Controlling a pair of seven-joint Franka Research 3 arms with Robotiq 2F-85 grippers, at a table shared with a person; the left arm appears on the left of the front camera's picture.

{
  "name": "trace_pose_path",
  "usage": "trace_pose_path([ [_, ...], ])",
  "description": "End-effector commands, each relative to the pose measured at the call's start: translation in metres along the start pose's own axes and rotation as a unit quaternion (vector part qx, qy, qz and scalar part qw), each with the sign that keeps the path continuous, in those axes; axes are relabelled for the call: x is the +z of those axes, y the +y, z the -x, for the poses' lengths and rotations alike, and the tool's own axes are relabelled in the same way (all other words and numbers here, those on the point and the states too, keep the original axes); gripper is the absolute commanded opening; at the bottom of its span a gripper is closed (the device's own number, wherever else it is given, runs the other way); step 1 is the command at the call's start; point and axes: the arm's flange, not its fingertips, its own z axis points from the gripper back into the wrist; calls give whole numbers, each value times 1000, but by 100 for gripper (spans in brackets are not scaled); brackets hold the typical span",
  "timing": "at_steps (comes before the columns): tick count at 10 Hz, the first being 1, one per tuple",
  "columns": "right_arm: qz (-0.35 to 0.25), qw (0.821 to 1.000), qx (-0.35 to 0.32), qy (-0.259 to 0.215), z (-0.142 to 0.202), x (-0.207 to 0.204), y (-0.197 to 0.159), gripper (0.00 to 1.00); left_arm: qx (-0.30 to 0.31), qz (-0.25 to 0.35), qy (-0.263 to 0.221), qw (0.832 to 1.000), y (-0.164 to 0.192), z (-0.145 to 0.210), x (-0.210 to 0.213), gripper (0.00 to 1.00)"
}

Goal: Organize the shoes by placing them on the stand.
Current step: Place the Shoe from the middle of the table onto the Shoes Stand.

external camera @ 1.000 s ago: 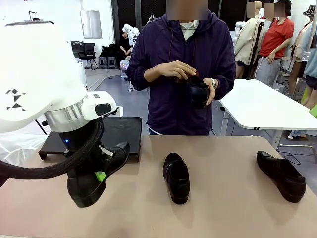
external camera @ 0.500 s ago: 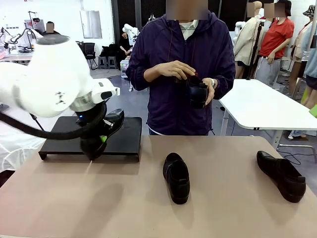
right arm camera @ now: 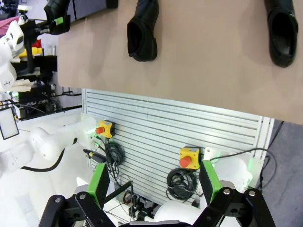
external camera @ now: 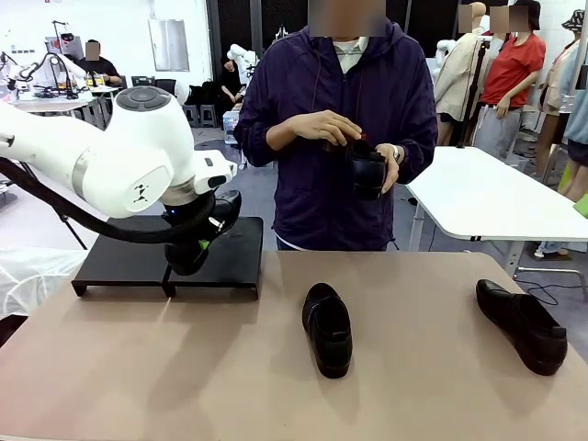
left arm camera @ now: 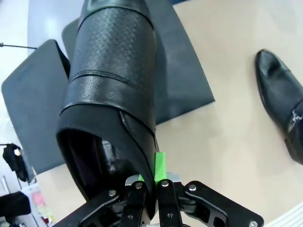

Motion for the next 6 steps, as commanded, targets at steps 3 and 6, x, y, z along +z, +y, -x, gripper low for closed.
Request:
trace_pose_path([
  [3, -8, 1000, 11, 1, -1, 3, 0, 100, 141, -81, 12, 987, 17, -9, -25, 0],
  [6, -8, 1000, 11, 1, -1, 3, 0, 100, 142, -120, -36, 982, 19, -19, -54, 0],
])
